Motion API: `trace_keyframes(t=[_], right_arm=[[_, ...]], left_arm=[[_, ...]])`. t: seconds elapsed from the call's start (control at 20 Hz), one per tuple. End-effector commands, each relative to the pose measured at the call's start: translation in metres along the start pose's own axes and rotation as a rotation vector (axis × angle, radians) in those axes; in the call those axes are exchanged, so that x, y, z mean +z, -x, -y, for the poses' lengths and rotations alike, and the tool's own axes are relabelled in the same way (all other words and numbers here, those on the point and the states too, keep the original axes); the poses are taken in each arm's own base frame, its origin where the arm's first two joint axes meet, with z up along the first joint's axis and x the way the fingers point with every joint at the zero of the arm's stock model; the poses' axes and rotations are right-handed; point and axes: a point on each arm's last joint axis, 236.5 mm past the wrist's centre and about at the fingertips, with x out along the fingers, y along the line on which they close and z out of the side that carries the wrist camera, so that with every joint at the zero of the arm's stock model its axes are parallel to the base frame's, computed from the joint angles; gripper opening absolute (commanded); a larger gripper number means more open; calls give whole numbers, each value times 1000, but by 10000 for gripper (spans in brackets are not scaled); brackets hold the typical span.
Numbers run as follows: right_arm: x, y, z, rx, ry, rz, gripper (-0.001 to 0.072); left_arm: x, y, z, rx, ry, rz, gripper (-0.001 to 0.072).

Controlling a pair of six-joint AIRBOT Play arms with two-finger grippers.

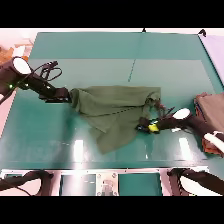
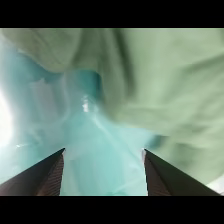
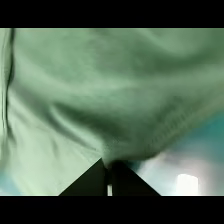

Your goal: Fold the shirts.

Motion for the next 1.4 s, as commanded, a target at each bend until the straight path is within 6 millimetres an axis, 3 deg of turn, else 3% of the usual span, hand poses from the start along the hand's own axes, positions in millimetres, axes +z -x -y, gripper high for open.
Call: trace_keyframes(t=[0.0, 0.1, 0.2, 0.35, 0.45, 0.55, 0.7, 0.75, 0.8, 0.85, 0.95, 1.0, 1.05, 1.2, 1.25, 1.3, 1.35], right_arm=[[39, 72, 82, -194, -127, 104, 23], [58, 95, 97, -175, -181, 180, 24], [58, 95, 95, -158, -167, 177, 24], [55, 88, 85, -160, -124, 159, 24], [53, 84, 80, -159, -102, 149, 24], [53, 81, 73, -151, -89, 145, 24], [54, 81, 73, -148, -91, 148, 24], [54, 81, 73, -148, -91, 147, 24], [54, 80, 73, -148, -91, 146, 24], [54, 80, 73, -148, -92, 146, 24], [53, 80, 73, -148, -92, 145, 24], [53, 80, 73, -148, -92, 145, 24], [53, 80, 73, -148, -92, 145, 24], [53, 80, 73, -148, -91, 145, 24], [53, 80, 73, -148, -91, 145, 24], [53, 80, 73, -148, -91, 145, 24], [53, 80, 73, -148, -91, 145, 24]], left_arm=[[3, 0, -13, 52, -18, 11, 551], [13, 0, -14, 58, -29, 52, 551], [14, -10, -12, 32, -12, 56, 550], [-8, -49, 6, -98, 38, -3, 550], [-12, -72, 11, -160, 91, 8, 550], [-19, -85, 32, -260, 108, -9, 549], [-44, -79, 81, -403, 5, -96, 531], [-48, -75, 98, -442, -23, -104, 507], [-49, -72, 110, -459, -57, -96, 338], [-49, -70, 122, -460, -104, -81, 262], [-56, -67, 147, -463, -177, -64, 268], [-64, -67, 159, -455, -233, -68, 274], [-71, -70, 167, -428, -295, -71, 424], [-86, -97, 184, -274, -534, -41, 475], [-83, -106, 189, -214, -626, 2, 607], [-79, -112, 194, -153, -724, 54, 625], [-75, -115, 201, -114, -795, 98, 693]])
